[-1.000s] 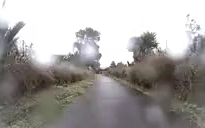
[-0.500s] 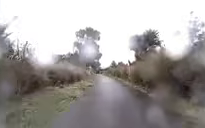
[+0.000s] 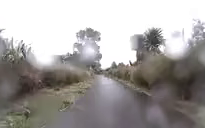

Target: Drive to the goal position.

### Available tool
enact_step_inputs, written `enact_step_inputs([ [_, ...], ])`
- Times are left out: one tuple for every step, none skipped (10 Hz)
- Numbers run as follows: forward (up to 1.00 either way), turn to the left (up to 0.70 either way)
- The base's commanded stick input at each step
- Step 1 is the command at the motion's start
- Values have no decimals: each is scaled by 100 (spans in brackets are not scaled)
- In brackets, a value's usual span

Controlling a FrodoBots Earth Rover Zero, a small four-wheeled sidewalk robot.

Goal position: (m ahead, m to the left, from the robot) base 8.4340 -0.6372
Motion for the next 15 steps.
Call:
enact_step_inputs([
  [85, 0],
  [85, 0],
  [85, 0],
  [85, 0],
  [85, 0],
  [85, 0],
  [85, 0],
  [85, 0],
  [85, 0],
  [85, 0],
  [85, 0],
  [85, 0],
  [85, 0],
  [85, 0],
  [85, 0],
])
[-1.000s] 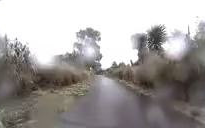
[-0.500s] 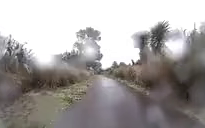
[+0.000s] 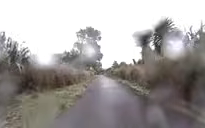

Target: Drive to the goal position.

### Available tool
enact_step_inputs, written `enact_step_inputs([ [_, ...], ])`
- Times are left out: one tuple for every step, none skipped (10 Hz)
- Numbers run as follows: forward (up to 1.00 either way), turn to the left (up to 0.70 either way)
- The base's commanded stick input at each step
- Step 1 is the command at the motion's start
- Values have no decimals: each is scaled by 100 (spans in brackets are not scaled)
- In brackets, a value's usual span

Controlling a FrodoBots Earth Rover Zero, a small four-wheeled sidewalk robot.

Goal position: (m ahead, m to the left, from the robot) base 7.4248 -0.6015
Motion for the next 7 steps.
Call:
enact_step_inputs([
  [85, 0],
  [85, 0],
  [85, 0],
  [85, 0],
  [85, 0],
  [85, 0],
  [85, 0],
])
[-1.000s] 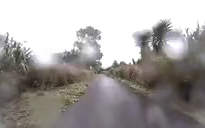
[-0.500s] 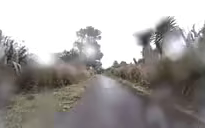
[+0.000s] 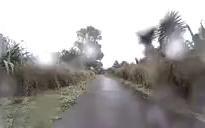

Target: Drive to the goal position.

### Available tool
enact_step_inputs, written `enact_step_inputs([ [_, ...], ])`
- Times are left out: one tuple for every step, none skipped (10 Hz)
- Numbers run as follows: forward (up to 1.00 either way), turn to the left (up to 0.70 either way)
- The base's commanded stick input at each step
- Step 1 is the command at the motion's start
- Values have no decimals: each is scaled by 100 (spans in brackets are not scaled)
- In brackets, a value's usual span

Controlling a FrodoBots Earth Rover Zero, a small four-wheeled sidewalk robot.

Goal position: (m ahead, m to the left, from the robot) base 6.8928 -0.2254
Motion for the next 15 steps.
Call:
enact_step_inputs([
  [85, 0],
  [85, 0],
  [85, 0],
  [85, 0],
  [85, 0],
  [85, 0],
  [85, 0],
  [85, 0],
  [85, 0],
  [85, 0],
  [85, 0],
  [85, 0],
  [85, 0],
  [85, 0],
  [85, 0],
])
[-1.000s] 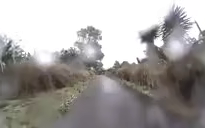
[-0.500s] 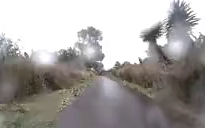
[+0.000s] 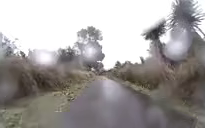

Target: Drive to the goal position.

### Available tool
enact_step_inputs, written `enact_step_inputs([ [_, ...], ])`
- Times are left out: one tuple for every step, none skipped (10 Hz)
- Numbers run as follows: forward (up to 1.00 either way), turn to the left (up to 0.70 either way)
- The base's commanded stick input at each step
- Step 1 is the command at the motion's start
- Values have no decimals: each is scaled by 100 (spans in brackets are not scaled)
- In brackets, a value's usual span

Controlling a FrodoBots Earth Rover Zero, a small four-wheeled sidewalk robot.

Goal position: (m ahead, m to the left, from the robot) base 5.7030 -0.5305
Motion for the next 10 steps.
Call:
enact_step_inputs([
  [85, 0],
  [85, 0],
  [85, 0],
  [85, 0],
  [85, 0],
  [85, 0],
  [85, 0],
  [85, 0],
  [85, 0],
  [85, 0],
])
